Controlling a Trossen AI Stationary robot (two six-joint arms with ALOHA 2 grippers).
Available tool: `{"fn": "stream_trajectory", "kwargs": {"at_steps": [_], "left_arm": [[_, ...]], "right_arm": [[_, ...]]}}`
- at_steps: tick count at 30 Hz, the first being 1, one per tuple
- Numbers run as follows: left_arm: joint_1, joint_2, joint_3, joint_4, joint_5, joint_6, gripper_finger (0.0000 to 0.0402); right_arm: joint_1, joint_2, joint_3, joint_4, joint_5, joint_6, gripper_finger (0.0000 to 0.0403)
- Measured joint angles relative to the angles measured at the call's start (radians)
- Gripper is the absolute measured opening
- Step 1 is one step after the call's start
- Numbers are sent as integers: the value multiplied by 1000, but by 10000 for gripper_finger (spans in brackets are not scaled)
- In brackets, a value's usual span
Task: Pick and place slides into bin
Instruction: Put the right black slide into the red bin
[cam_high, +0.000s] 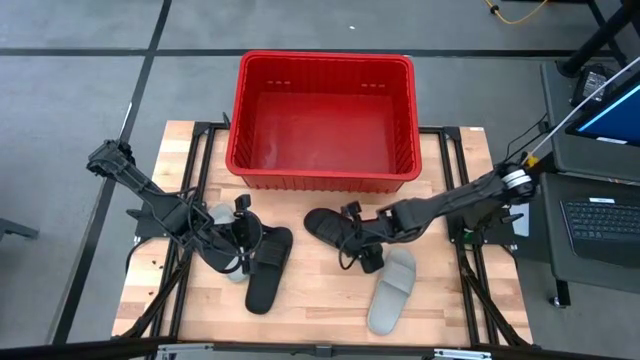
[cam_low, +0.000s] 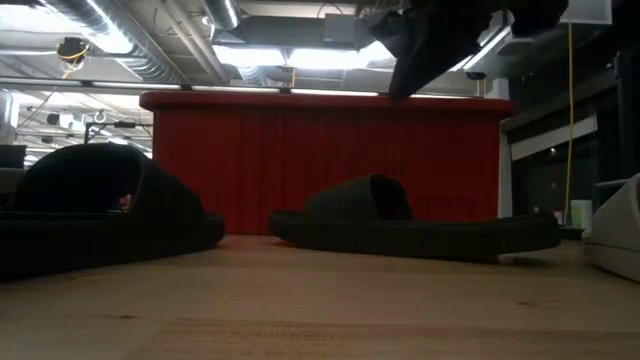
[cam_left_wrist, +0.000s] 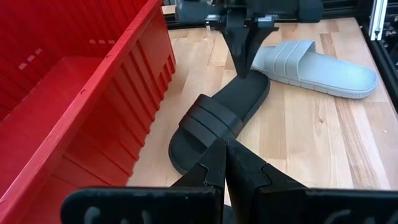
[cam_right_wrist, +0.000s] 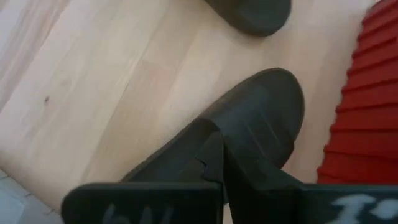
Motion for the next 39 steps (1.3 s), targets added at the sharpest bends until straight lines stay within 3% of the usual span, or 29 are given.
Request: {"fn": "stream_trajectory", "kwargs": {"at_steps": [7, 16, 22, 33, 39], "left_arm": [[-6, 0, 0, 0, 2, 99, 3], [-57, 0, 0, 0, 20, 140, 3], [-89, 0, 0, 0, 21, 109, 3], [-137, 0, 0, 0, 21, 68, 3], [-139, 0, 0, 0, 5, 68, 3]], "right_arm": [[0, 43, -4, 56, 0, 38, 16], [0, 55, -5, 60, 2, 28, 102], [-11, 75, -5, 60, 92, -2, 147], [-21, 130, -5, -25, 96, -23, 156], [-36, 131, -6, -4, 162, -22, 156]]}}
